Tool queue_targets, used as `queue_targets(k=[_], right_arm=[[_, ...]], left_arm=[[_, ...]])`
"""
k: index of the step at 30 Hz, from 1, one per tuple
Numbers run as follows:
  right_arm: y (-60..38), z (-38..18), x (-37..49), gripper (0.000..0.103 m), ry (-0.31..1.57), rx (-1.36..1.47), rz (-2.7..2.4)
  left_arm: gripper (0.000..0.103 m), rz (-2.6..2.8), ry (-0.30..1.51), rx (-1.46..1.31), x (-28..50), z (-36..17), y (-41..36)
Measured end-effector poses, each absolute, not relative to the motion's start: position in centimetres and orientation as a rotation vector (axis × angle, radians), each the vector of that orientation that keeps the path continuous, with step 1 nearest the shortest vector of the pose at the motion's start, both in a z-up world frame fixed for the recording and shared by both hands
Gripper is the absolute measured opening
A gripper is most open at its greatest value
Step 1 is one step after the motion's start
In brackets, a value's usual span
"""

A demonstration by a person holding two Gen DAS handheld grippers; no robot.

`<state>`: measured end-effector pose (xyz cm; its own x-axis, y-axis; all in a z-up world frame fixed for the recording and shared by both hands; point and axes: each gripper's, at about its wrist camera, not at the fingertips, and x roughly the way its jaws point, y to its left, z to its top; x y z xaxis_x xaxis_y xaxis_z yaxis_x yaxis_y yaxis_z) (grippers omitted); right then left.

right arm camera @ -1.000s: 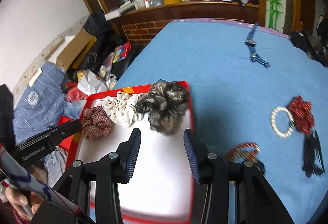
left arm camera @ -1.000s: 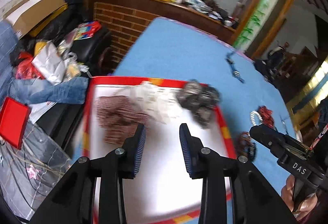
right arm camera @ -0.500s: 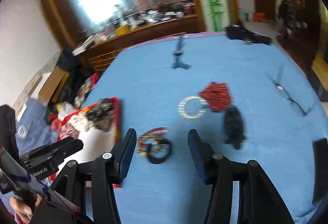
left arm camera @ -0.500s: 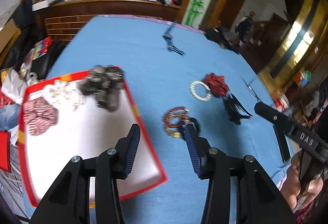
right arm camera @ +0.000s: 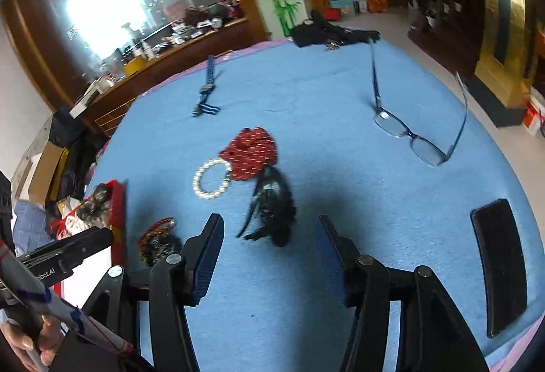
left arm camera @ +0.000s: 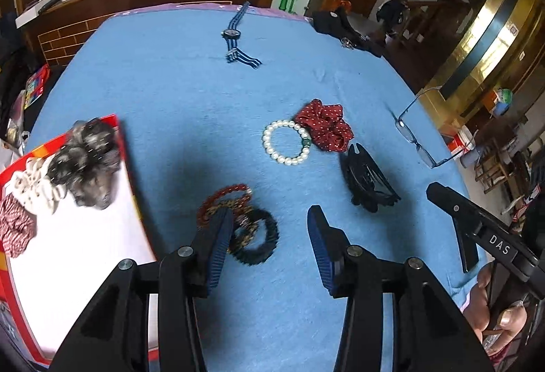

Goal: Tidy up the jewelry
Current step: 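Grasp the black claw clip with the right tool while the left moves to the pearl bracelet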

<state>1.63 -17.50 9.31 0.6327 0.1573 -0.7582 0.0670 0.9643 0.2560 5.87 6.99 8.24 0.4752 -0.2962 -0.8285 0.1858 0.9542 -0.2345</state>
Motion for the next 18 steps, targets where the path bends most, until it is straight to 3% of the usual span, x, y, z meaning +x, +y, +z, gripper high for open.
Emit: queue_targets(k=[6, 10, 18], right_arm=[[-17.3, 8.4, 3.7, 0.061, 0.926, 0.268, 0.061], [-16.2, 7.9, 4.9, 0.068, 0.941, 0.247, 0.074], [-14.3, 5.6, 7.2, 0.069, 1.003, 0.181, 0.064]], left_arm=[[0.044, -0.297, 1.065, -0.113, 8.1, 7.5, 5.8], [0.044, -0.291, 1.084, -0.130, 9.7, 6.7, 5.8], [0.044, -0.268, 1.146, -0.159, 14.1, 4.3, 5.6]])
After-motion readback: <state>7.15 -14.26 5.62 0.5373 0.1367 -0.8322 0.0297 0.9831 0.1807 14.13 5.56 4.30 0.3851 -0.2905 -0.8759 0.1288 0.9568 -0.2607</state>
